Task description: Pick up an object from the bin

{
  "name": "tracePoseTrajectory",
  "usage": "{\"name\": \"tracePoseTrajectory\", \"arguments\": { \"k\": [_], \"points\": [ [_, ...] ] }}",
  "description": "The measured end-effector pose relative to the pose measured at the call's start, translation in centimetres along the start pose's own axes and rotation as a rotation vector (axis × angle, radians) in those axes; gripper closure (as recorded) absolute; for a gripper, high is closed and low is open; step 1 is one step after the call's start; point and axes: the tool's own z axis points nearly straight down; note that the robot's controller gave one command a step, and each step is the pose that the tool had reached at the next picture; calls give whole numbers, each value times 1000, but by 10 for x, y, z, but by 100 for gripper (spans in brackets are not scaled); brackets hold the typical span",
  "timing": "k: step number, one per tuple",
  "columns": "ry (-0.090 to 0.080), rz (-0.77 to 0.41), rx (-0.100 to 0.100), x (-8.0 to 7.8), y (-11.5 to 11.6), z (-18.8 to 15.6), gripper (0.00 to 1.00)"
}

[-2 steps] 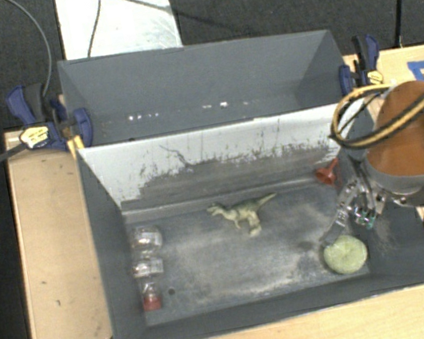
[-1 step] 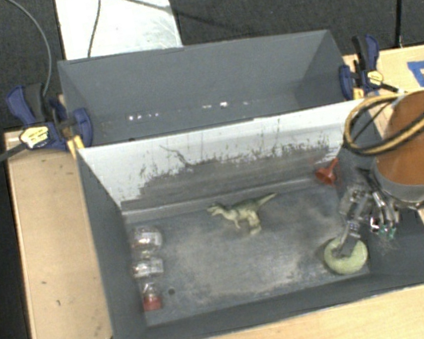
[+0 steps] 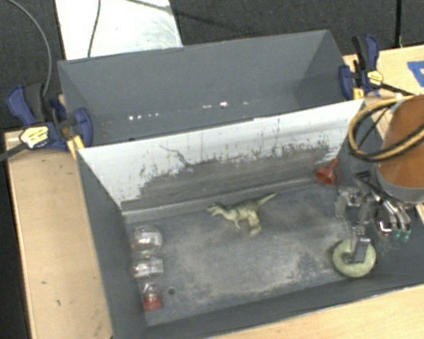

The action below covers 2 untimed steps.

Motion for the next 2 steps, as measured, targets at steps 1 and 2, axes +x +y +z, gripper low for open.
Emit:
{"name": "tracePoseTrajectory", "arguments": {
  "k": [1, 2],
  "points": [
    [-13, 58, -3, 26, 1, 6, 100],
    [-9, 58, -3, 28, 1, 8, 0]
  ]
}}
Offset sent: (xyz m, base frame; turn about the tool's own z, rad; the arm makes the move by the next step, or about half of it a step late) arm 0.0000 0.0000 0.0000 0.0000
